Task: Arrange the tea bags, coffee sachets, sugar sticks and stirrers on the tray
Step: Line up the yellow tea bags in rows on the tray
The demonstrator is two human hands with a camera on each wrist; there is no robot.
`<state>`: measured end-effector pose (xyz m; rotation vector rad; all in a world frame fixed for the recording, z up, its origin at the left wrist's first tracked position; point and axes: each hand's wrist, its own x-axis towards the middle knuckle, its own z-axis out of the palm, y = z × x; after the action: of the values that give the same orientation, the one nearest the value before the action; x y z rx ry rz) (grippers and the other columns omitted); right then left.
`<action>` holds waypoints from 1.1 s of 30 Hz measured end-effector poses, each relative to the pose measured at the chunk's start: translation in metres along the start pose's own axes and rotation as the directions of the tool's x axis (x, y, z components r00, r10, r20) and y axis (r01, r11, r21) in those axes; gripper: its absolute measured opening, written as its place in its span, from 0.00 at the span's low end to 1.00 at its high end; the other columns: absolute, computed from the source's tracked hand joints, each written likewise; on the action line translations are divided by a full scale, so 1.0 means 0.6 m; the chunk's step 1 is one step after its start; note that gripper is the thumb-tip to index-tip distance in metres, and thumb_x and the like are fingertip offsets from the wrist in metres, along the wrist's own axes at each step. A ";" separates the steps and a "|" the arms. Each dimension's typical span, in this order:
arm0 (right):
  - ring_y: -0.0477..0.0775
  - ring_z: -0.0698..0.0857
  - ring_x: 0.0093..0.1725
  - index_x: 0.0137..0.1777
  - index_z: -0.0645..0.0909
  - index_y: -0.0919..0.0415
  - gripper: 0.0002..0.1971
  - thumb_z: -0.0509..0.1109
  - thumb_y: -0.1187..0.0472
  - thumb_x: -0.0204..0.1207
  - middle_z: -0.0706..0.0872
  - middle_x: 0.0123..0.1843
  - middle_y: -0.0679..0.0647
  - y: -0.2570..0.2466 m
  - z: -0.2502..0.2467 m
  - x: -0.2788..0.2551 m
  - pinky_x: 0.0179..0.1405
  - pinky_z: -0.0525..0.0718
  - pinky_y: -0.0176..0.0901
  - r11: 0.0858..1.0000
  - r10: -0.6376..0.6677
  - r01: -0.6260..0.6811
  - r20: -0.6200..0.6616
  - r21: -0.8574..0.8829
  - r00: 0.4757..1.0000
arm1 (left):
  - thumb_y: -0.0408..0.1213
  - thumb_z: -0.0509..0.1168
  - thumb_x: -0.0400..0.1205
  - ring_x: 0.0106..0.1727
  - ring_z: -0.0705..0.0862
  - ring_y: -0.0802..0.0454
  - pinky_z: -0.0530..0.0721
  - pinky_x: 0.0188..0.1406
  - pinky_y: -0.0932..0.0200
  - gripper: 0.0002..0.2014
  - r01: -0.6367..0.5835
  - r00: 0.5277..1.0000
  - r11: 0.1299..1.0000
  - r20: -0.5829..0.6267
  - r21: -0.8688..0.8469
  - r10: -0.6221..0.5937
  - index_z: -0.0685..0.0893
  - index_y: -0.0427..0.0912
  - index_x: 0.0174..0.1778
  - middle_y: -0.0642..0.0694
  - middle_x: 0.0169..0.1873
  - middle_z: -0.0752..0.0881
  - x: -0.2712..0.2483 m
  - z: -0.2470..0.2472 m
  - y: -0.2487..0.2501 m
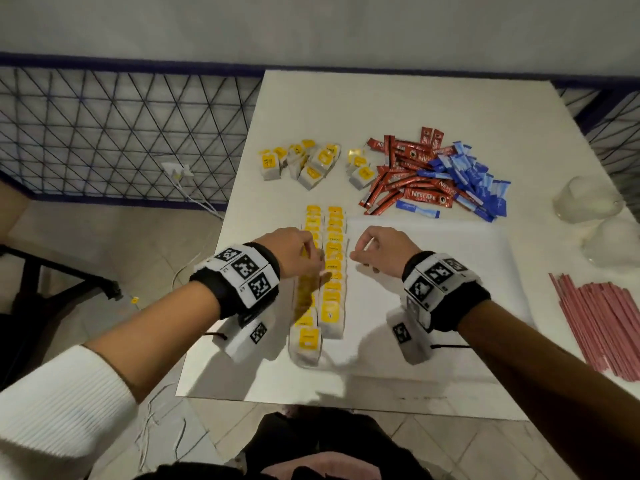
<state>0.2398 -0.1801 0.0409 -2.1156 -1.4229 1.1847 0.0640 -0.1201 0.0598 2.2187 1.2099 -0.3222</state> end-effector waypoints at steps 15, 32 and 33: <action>0.55 0.78 0.27 0.60 0.70 0.56 0.13 0.67 0.61 0.78 0.79 0.32 0.56 -0.074 -0.098 0.167 0.21 0.81 0.39 0.986 0.131 -0.123 -0.070 0.115 0.989 | 0.43 0.68 0.79 0.62 0.79 0.45 0.73 0.57 0.60 0.22 0.147 0.934 0.955 -0.281 -0.258 -0.220 0.74 0.43 0.68 0.45 0.65 0.78 0.108 -0.139 -0.118; 0.68 0.74 0.71 0.81 0.57 0.52 0.29 0.62 0.61 0.81 0.65 0.78 0.63 -0.136 -0.048 0.384 0.66 0.77 0.60 0.960 0.187 -0.192 -0.039 -0.203 0.981 | 0.40 0.71 0.76 0.78 0.64 0.43 0.63 0.76 0.52 0.40 0.170 0.959 0.918 -0.156 -0.358 -0.239 0.58 0.34 0.79 0.38 0.78 0.64 0.316 -0.170 -0.227; 0.68 0.74 0.71 0.81 0.55 0.52 0.32 0.64 0.59 0.80 0.66 0.78 0.62 -0.133 -0.045 0.389 0.66 0.77 0.61 0.964 0.209 -0.210 -0.025 -0.166 0.978 | 0.42 0.70 0.78 0.78 0.64 0.43 0.63 0.76 0.54 0.37 0.182 0.962 0.935 -0.141 -0.303 -0.233 0.61 0.35 0.79 0.38 0.78 0.64 0.321 -0.169 -0.227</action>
<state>0.2492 0.0651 0.0040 -2.4348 -1.3650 1.1659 0.0523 0.1296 -0.0006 1.9012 1.4898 -0.0271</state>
